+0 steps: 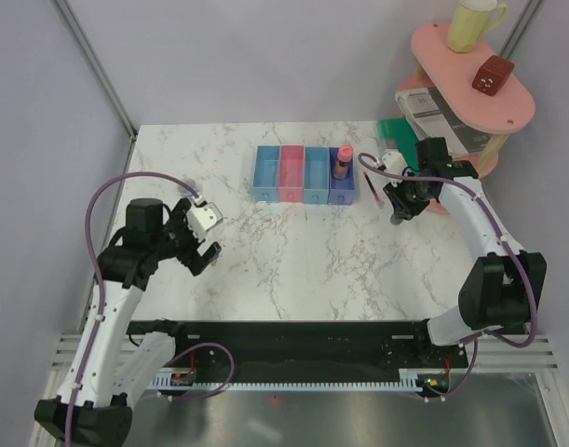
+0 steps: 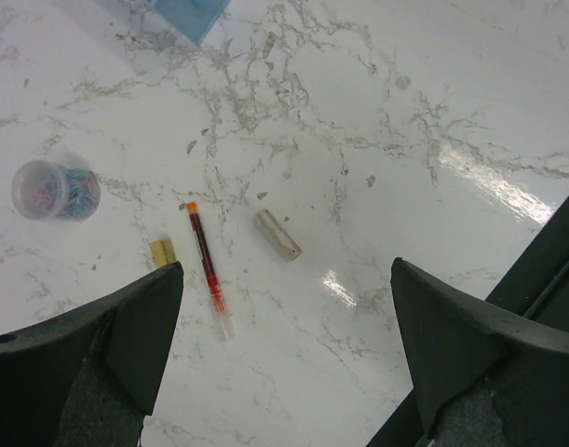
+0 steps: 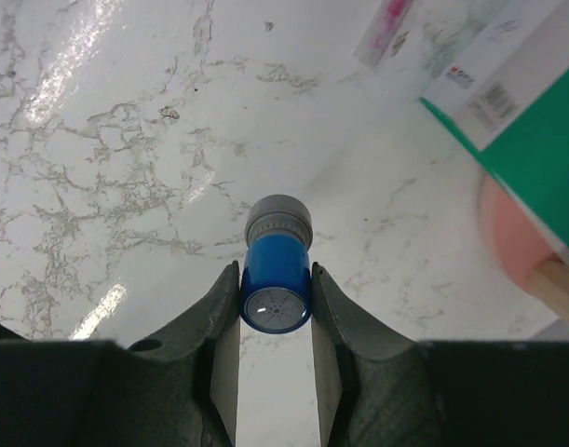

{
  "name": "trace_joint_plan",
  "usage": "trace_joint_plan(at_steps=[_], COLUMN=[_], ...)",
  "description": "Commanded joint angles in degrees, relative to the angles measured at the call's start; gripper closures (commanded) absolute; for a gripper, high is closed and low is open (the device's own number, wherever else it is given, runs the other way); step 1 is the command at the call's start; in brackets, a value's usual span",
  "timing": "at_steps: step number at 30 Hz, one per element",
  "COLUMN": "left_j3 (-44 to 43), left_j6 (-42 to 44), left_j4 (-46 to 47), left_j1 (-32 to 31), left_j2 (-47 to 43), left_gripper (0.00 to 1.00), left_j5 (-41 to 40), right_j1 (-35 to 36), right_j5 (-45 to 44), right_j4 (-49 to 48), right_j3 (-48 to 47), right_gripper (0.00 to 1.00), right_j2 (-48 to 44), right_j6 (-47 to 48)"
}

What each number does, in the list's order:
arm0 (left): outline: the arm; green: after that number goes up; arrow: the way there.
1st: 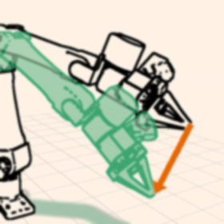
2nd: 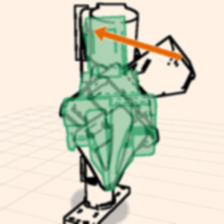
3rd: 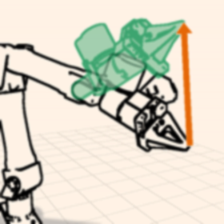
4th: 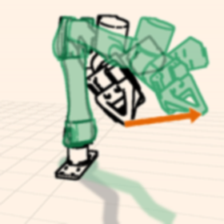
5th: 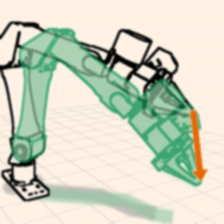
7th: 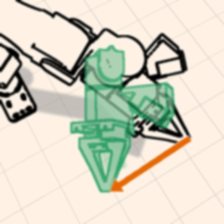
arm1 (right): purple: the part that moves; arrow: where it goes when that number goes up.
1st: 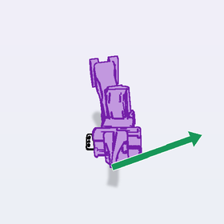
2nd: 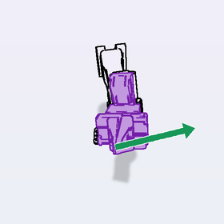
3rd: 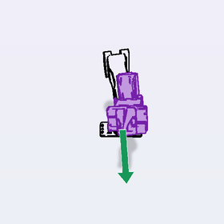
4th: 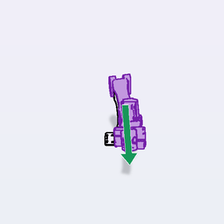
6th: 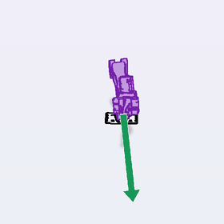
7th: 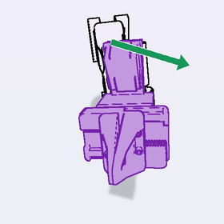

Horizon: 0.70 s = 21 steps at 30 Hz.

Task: Sort the stationery into containers
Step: Pick up the stationery from the center of the board, then place the stationery in the storage box.

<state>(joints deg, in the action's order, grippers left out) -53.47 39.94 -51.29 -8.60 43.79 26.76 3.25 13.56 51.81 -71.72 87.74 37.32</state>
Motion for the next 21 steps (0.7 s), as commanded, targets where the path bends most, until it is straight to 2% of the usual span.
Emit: trace_joint_plan(at_steps=[1, 6, 10, 14, 21], left_j3=[0.92, -3.37, -5.76, -7.08, -15.07], left_j6=[-3.47, -3.56, -1.80, -0.57, 0.31], left_j4=[9.26, 11.56, 13.92, 18.93, 21.75], left_j1=[3.22, 13.95, 19.31, 20.81, 21.43], left_j2=[5.24, 15.87, 22.47, 27.83, 39.69], left_gripper=[0.00, 0.00, 0.00, 0.00, 0.00], left_j5=[-2.07, 5.83, 5.93, 5.58, 7.95], right_j1=[2.63, 8.07, 12.39, 16.17, 22.41], right_j5=[2.26, 2.26, 0.94, -0.55, -3.63], right_j4=[7.41, 11.29, 12.96, 12.70, 12.26], right_j3=[-10.09, -21.76, -30.83, -39.53, -58.93], right_gripper=[0.88, 0.88, 0.88, 0.89, 0.89], right_j2=[-4.77, -3.55, 0.49, 8.46, 24.91], right_j6=[1.44, -0.31, -2.42, -3.39, -3.40])
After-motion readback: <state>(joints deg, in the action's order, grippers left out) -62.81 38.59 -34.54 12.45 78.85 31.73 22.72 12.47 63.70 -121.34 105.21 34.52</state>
